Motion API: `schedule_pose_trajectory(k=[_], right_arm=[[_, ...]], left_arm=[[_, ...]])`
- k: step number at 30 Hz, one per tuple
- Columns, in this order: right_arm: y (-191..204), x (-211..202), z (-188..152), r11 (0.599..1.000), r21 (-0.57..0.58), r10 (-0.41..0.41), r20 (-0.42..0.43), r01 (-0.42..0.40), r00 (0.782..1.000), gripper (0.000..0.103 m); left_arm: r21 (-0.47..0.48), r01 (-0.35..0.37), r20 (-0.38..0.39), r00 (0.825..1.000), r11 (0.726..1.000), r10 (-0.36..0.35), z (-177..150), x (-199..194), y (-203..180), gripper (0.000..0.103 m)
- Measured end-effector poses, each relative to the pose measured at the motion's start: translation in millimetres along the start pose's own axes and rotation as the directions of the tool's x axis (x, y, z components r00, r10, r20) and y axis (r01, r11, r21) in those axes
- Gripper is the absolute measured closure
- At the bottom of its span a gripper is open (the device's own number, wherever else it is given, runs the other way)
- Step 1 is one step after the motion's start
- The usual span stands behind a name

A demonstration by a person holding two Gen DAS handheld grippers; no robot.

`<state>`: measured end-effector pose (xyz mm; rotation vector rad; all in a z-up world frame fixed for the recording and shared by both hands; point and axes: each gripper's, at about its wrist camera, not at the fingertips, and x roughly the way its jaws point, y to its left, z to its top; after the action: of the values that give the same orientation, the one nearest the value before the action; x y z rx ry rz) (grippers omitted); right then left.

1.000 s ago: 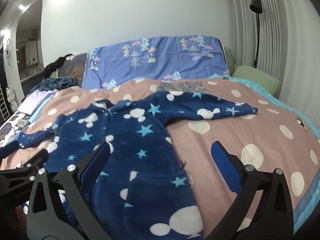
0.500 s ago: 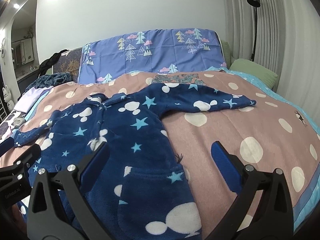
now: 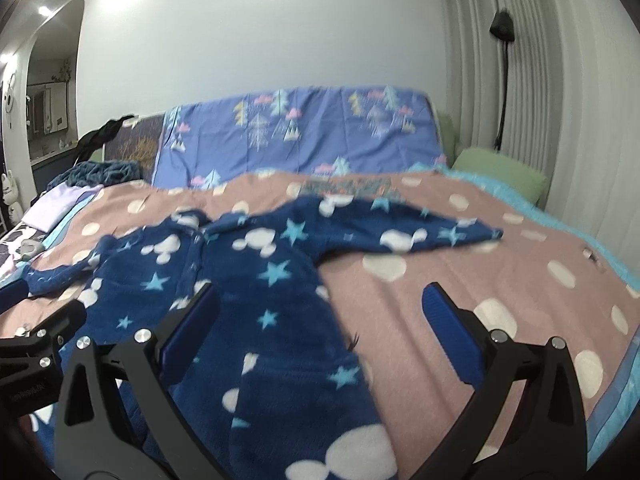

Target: Fold small clothes

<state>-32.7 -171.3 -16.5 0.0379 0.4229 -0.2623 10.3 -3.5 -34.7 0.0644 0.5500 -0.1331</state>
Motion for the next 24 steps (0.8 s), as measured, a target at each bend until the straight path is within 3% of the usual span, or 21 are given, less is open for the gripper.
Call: schedule_pose_trajectory(k=[3,10,17,24], right_arm=[[2,-2,0,1.0,0.0,0.006,0.034,-0.006,0.999,0.002],[12,4,-1,0.996,-0.081,0.035,-0.033,-0.037,0.999,0.002],[14,11,-3,0.996,-0.061,0.058,-0.094,-0.063,0.994,0.002],[14,8,0,0.998,-0.057,0.028,-0.068,-0.032,0.997,0.002]], left_arm=[[-0.004,0.007,-0.019,1.0,1.0,-0.007,-1,2,2,0.001],[0.0,0.025,-0.032,0.999,1.0,-0.025,-3,4,2,0.001],[-0.003,0.041,-0.024,0.999,0.999,-0.042,-5,3,3,0.001],[0.003,0.056,-0.029,0.998,0.998,-0.056,-6,6,4,0.001]])
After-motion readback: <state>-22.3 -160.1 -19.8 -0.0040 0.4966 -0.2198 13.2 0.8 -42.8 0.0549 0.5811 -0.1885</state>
